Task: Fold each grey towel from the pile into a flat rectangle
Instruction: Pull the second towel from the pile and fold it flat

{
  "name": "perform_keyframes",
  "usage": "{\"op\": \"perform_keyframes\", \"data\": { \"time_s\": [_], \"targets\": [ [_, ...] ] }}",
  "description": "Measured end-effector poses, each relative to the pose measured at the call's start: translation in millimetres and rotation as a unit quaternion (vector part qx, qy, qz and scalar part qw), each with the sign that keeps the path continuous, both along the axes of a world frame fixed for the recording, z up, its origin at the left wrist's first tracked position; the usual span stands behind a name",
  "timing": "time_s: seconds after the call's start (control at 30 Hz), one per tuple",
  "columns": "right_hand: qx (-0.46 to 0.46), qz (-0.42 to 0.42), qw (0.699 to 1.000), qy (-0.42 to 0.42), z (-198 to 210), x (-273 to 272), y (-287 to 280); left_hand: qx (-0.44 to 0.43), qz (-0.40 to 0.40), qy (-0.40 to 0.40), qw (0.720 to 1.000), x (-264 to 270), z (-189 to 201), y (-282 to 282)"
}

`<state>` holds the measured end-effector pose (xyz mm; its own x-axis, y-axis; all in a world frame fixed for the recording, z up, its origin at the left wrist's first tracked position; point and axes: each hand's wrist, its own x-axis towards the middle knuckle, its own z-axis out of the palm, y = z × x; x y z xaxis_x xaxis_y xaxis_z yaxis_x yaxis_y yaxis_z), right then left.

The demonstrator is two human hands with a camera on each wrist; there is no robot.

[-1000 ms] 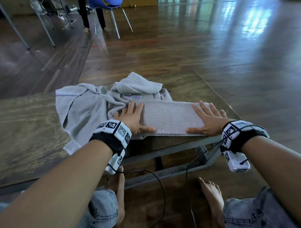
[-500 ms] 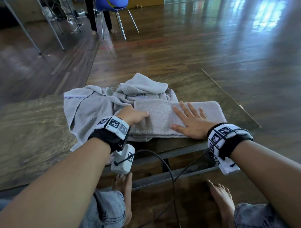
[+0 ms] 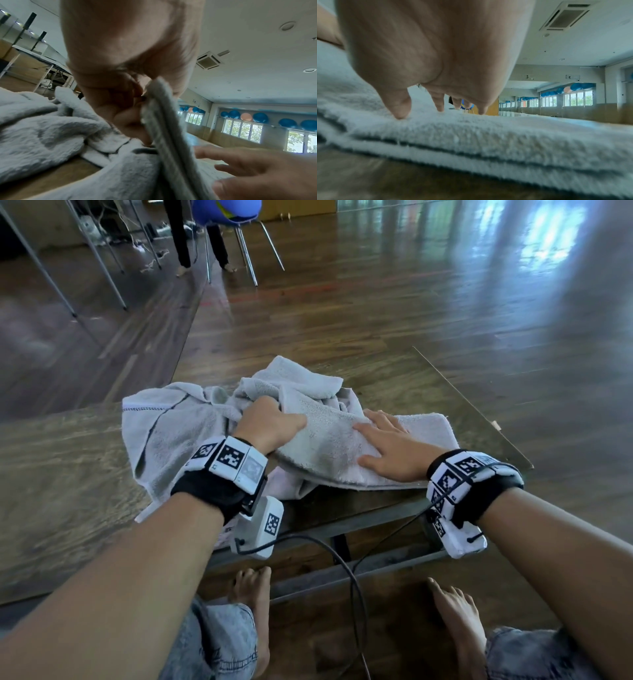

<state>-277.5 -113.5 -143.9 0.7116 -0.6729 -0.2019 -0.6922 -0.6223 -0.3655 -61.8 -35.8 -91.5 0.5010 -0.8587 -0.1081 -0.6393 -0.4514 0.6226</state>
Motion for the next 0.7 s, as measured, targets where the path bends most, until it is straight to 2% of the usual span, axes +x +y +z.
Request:
{"op": "perform_keyframes", "data": {
  "time_s": [0.07, 0.13, 0.2, 0.27, 0.33, 0.4, 0.47, 0.6, 0.7],
  "targets": [
    [0.027, -0.017, 0.997, -0.072, 9, 2, 0, -0.049, -0.003, 0.005, 0.999, -11, 6, 0],
    [0.103, -0.081, 0.976, -0.174, 18, 5, 0, -0.109, -0.007, 0.026, 0.994, -22, 12, 0],
    [0.201, -0.150, 0.930, -0.270, 25, 5, 1, -0.154, -0.020, 0.046, 0.987, -36, 17, 0],
    [0.294, -0.178, 0.881, -0.324, 31, 0, 2, -0.166, -0.070, 0.081, 0.980, -51, 20, 2],
    [0.365, -0.189, 0.836, -0.363, 35, -8, 2, -0.151, -0.146, 0.150, 0.966, -69, 20, 5],
    [0.389, -0.217, 0.809, -0.384, 37, -14, 0, -0.122, -0.206, 0.198, 0.951, -83, 17, 6],
    [0.375, -0.232, 0.816, -0.375, 39, -18, -4, -0.104, -0.226, 0.192, 0.949, -91, 13, 7],
    [0.323, -0.267, 0.841, -0.343, 40, -30, -18, -0.127, -0.234, 0.090, 0.960, -94, 6, 5],
    [0.279, -0.289, 0.878, -0.261, 36, -46, -30, -0.128, -0.266, 0.018, 0.955, -92, 0, 6]
  ]
}}
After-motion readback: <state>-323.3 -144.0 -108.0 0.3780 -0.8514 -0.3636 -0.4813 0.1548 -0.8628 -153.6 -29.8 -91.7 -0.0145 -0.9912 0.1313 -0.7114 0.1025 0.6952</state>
